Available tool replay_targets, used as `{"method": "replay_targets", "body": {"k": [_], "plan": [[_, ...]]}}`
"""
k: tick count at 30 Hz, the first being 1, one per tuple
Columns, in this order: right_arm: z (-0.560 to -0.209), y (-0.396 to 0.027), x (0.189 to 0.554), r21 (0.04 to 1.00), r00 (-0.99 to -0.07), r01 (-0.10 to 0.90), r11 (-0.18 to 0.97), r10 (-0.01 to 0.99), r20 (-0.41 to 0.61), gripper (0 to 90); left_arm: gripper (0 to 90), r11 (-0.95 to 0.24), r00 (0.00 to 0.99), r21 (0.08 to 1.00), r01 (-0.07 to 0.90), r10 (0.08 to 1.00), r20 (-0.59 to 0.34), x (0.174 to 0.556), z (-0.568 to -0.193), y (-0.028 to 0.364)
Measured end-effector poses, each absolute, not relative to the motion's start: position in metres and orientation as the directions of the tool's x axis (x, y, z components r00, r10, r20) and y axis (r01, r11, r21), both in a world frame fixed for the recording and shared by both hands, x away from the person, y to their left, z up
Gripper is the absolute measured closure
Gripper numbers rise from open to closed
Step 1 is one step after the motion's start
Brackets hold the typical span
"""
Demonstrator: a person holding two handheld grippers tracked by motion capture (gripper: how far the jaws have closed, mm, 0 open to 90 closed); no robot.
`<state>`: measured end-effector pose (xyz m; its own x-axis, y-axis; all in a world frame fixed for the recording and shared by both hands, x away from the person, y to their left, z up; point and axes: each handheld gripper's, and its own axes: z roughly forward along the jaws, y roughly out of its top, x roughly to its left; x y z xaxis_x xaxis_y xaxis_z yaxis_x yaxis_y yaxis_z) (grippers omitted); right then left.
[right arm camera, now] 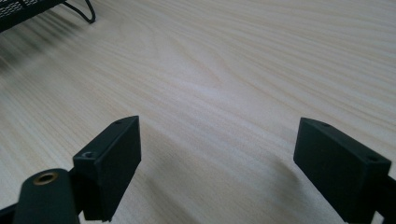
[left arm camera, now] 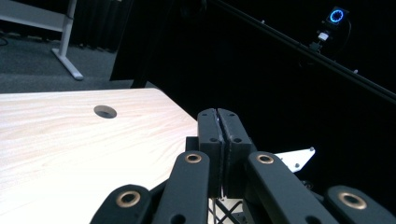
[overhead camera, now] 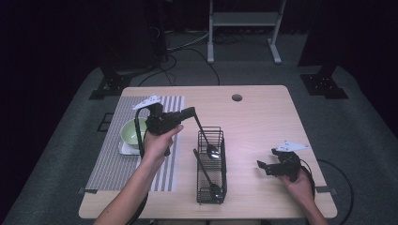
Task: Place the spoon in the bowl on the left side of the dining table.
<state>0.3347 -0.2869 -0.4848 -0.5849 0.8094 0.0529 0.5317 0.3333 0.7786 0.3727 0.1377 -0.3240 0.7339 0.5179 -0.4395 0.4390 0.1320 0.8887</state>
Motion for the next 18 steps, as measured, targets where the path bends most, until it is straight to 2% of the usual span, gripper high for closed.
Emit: {"method": "replay_targets", "body": {"k": [18], "plan": [[-0.485, -0.287, 0.335, 0.779, -0.584, 0.532, 0.331, 0.81, 0.055, 14.0, 89.4, 0.158, 0.726, 0.895, 0.416, 0.536, -0.432, 0.373, -0.306, 0.148]]}}
